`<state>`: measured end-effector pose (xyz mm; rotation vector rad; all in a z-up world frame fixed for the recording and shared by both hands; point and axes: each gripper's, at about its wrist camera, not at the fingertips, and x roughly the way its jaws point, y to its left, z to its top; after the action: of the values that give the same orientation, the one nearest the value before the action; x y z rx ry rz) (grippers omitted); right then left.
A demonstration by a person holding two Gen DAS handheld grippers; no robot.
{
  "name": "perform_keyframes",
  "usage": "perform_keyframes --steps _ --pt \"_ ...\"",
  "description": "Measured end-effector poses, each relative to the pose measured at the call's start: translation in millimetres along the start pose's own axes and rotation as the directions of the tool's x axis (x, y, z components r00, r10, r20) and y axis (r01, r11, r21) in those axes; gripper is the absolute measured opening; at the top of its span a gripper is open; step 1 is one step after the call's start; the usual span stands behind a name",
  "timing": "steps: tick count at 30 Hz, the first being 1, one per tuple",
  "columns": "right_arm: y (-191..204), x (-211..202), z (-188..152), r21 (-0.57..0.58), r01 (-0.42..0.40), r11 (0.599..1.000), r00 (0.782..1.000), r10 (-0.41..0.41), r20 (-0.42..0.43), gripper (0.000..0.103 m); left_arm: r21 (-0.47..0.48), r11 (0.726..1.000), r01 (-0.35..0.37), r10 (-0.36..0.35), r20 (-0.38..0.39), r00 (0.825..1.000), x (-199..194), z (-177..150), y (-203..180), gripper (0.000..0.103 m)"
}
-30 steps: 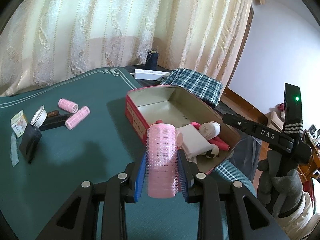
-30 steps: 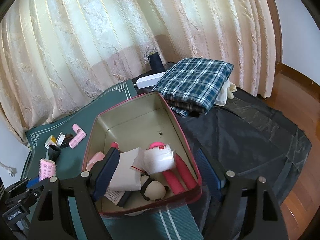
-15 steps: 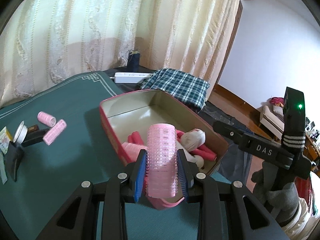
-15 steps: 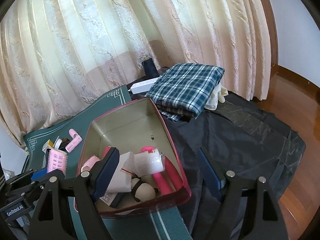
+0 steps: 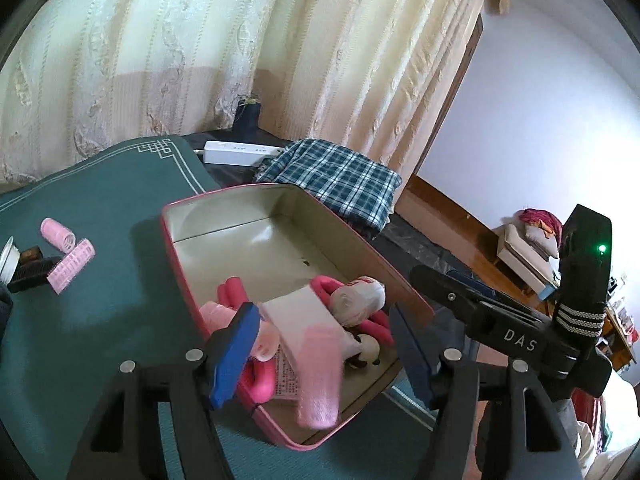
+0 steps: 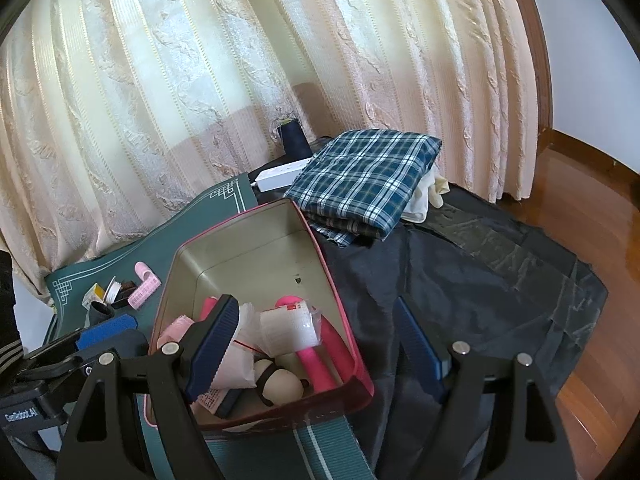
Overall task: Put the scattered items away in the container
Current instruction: 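Lower the pink mesh roller into the red tin and open the left gripper, then withdraw both grippers and move the left gripper toward the black nozzle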
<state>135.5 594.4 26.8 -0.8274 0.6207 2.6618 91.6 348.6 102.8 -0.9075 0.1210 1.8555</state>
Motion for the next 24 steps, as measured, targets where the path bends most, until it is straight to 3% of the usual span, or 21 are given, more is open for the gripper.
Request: perform_keyframes --steps 14,24 --pt "29 -5 -2 -0.047 -0.037 0.998 0.999 0.037 0.0 0.082 -0.025 0.999 -0.045 0.046 0.023 0.999 -22 -6 18 0.069" --pt "71 -3 -5 -0.11 -0.087 0.99 0.996 0.086 -0.012 0.082 -0.092 0.991 -0.1 0.105 0.048 0.993 -48 -18 56 0.069"
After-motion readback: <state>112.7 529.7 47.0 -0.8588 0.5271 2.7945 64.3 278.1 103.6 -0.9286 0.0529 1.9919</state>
